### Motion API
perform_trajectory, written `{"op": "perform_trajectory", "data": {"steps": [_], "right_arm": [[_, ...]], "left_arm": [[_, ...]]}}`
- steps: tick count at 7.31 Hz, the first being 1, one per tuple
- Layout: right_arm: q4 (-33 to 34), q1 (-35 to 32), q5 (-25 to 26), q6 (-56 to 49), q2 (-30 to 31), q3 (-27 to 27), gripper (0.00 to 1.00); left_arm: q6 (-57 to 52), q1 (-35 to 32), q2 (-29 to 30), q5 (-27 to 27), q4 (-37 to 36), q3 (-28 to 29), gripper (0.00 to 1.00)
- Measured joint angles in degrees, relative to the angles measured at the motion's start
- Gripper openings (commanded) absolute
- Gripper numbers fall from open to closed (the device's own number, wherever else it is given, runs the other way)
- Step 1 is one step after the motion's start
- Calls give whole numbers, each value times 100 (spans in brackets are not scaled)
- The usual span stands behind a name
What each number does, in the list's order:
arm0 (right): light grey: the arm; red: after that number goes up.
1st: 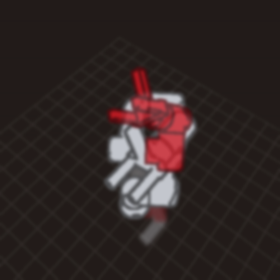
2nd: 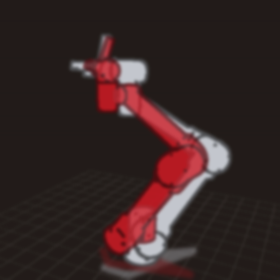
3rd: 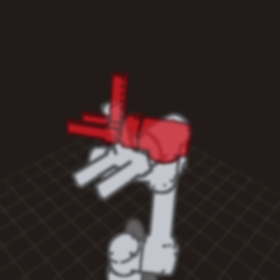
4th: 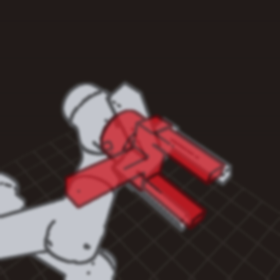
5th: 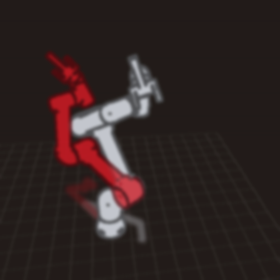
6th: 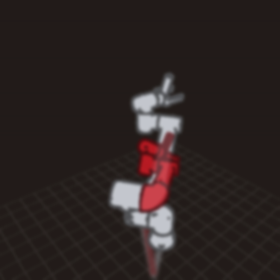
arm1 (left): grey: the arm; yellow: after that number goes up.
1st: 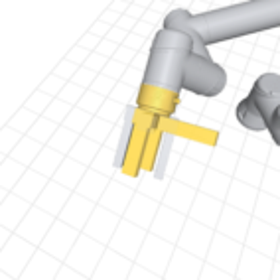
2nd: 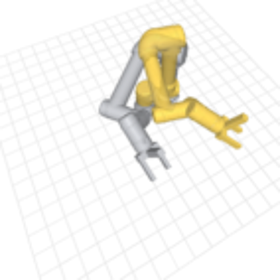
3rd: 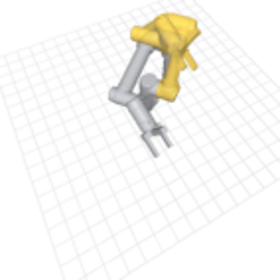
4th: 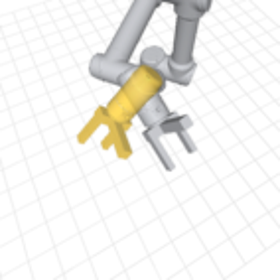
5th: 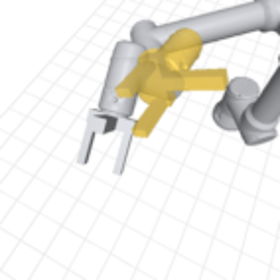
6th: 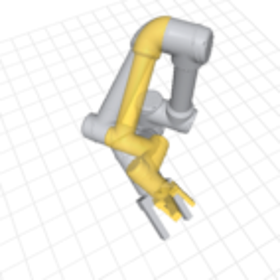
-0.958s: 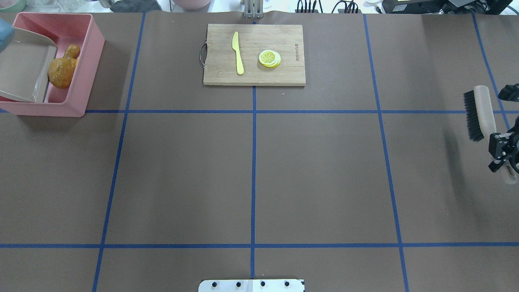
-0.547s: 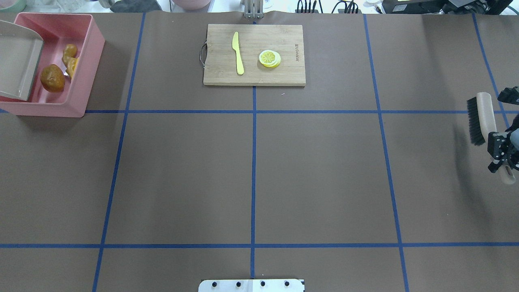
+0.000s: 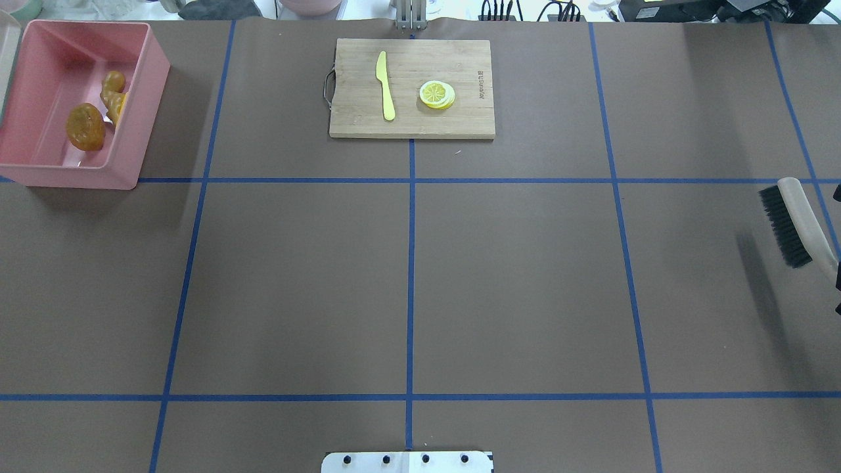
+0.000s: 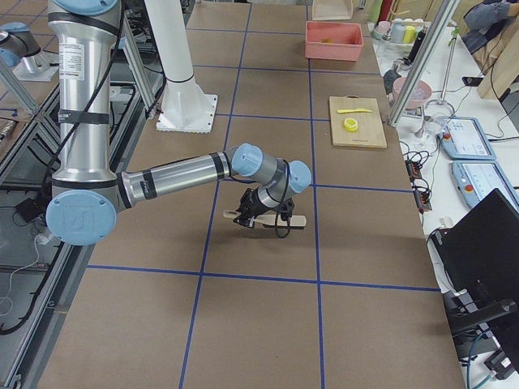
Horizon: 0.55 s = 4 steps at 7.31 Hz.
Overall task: Sweep and dump trash into bin
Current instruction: 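Hold the emptied dustpan above the pink bin with the left gripper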
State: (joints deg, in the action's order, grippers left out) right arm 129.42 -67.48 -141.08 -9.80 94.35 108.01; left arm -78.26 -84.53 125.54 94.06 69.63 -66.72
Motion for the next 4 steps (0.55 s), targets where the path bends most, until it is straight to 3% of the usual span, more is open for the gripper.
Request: {"op": "perform_trajectory", "data": {"steps": [4], "right_arm": [[-544, 11, 100, -225, 357, -169, 0]], "left_arm": [[905, -684, 253, 500, -554, -498, 0]]}}
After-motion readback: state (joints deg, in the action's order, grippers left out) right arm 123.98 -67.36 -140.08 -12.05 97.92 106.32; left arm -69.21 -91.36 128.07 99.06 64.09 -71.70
